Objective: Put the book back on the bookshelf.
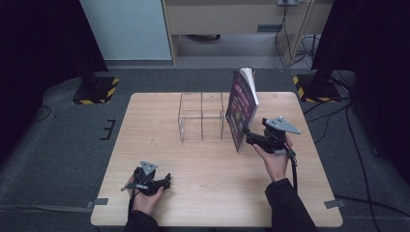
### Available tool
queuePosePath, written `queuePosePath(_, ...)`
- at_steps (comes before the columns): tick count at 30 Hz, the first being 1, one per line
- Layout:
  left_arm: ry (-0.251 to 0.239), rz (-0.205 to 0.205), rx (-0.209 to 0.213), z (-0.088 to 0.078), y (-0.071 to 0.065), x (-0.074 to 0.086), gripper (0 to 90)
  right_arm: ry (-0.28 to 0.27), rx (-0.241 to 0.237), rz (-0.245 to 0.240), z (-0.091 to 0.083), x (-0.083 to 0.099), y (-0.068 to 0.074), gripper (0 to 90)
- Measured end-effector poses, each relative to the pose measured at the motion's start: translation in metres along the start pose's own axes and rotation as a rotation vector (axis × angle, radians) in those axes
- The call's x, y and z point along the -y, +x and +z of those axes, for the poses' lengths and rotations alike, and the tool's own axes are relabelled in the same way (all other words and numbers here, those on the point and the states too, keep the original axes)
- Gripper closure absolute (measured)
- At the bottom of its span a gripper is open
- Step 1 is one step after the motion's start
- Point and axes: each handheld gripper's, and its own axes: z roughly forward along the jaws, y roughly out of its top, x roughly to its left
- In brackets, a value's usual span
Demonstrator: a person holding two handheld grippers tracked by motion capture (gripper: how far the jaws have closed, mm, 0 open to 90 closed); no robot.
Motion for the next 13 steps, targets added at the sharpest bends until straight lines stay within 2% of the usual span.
queuePosePath(1,0.0,0.0,0.0,0.0,0.0,0.0,15.0,0.027,-0.007,-0.008,-0.008,0.01,-0.006,15.7)
queuePosePath(2,0.0,0.0,0.0,0.0,0.0,0.0,15.0,0.027,-0.007,-0.008,-0.008,0.01,-0.006,15.7)
queuePosePath(3,0.0,0.0,0.0,0.0,0.0,0.0,14.9,0.065,-0.011,-0.017,-0.015,0.021,-0.012,14.4)
queuePosePath(5,0.0,0.0,0.0,0.0,0.0,0.0,15.0,0.106,-0.021,-0.029,-0.022,0.034,-0.019,13.9)
queuePosePath(6,0.0,0.0,0.0,0.0,0.0,0.0,15.0,0.106,-0.021,-0.029,-0.022,0.034,-0.019,13.9)
queuePosePath(7,0.0,0.0,0.001,0.0,0.0,0.0,15.0,0.141,-0.019,-0.034,-0.028,0.047,-0.025,13.7)
queuePosePath(8,0.0,0.0,0.001,0.0,0.0,0.0,15.0,0.141,-0.019,-0.034,-0.028,0.047,-0.025,13.7)
queuePosePath(9,0.0,0.0,0.001,0.0,0.0,0.0,15.0,0.176,-0.014,-0.04,-0.032,0.06,-0.031,13.6)
queuePosePath(10,0.0,-0.001,0.001,0.0,0.0,0.0,15.0,0.176,-0.014,-0.04,-0.032,0.06,-0.031,13.6)
queuePosePath(11,0.0,0.0,0.004,0.0,0.0,0.0,15.1,0.222,-0.006,-0.049,-0.035,0.071,-0.037,13.5)
queuePosePath(12,0.0,0.0,0.004,0.0,0.0,0.0,15.3,0.222,-0.006,-0.049,-0.035,0.071,-0.037,13.5)
queuePosePath(13,0.0,0.0,0.007,0.0,0.0,0.0,15.6,0.244,0.019,-0.064,-0.039,0.08,-0.043,13.4)
